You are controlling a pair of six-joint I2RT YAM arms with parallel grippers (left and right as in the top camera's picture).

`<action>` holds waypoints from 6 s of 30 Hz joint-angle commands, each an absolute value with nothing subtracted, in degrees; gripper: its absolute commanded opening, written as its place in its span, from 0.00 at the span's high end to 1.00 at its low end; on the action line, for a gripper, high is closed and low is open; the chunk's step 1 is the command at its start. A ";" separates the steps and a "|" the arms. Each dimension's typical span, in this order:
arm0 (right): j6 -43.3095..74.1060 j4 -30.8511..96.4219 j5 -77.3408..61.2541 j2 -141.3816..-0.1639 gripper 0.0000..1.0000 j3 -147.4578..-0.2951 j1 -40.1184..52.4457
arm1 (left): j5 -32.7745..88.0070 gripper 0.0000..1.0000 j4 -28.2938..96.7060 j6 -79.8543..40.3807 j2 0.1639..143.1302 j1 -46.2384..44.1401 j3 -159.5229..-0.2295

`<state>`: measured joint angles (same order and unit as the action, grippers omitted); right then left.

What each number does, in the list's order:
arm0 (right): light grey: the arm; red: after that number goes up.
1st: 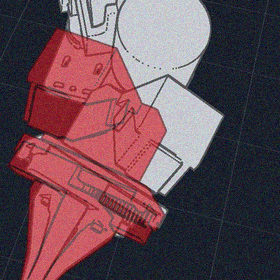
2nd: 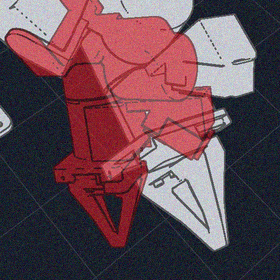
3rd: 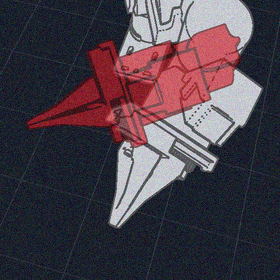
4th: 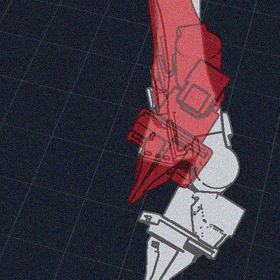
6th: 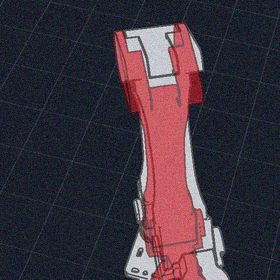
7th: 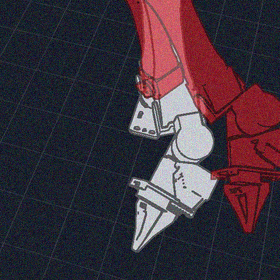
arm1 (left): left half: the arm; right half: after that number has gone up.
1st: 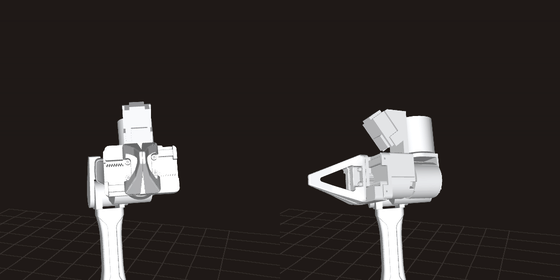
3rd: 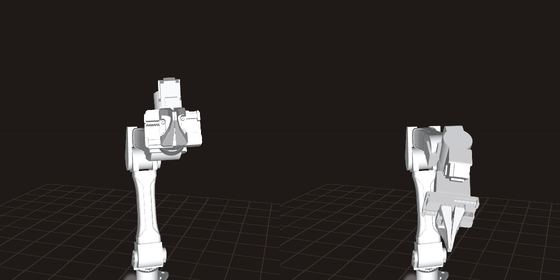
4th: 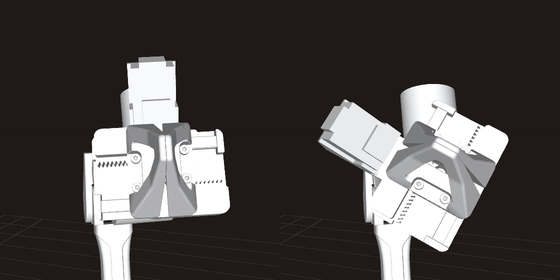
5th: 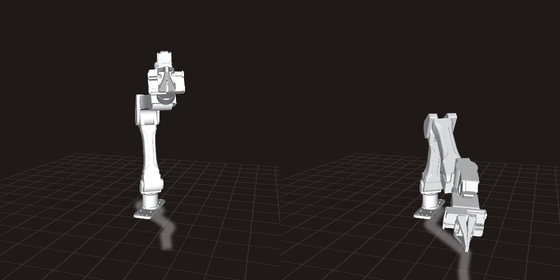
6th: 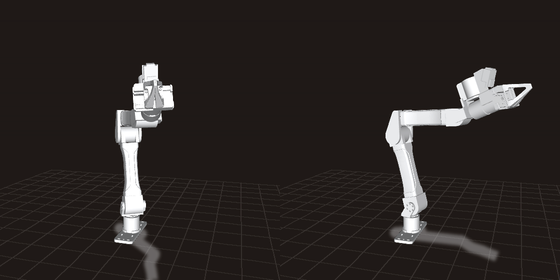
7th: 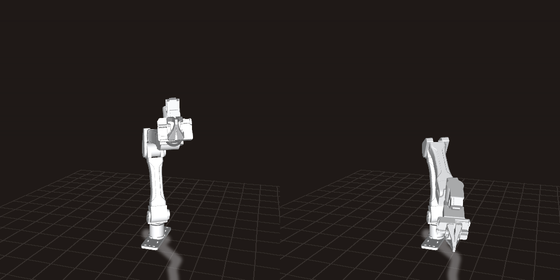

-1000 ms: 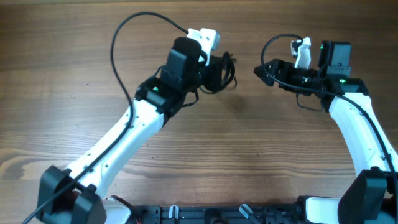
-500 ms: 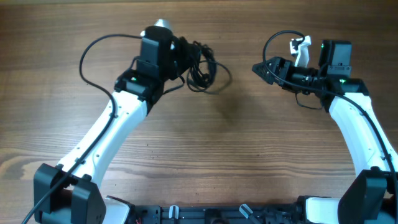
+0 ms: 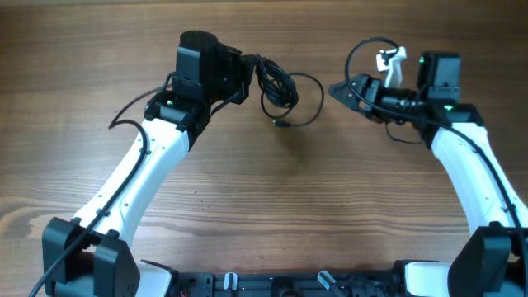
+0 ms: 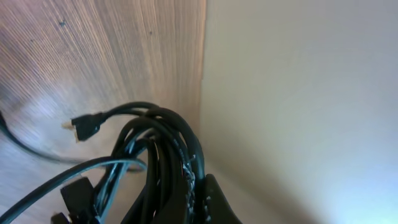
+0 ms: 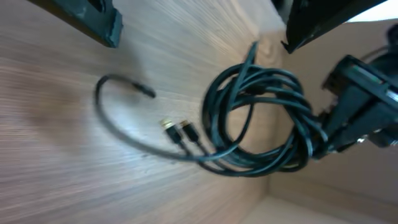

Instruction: Untangle cables

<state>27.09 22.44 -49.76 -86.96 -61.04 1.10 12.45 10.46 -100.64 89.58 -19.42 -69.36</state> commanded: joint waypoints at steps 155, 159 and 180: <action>64.82 -6.55 -74.74 -73.73 0.90 -62.52 -18.11 | 18.48 0.96 15.79 -0.91 113.16 -34.13 -69.38; 64.84 -7.31 -67.20 -73.73 0.78 -62.52 -21.41 | 17.89 0.96 17.04 -0.89 113.14 -34.13 -69.38; 20.38 33.56 -37.76 -73.73 0.19 -62.52 -14.72 | 22.26 0.96 17.85 -10.70 109.45 -32.71 -69.41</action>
<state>31.09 32.05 -37.63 -74.61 -61.67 -18.52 19.42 17.78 -3.42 112.40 -34.20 -70.00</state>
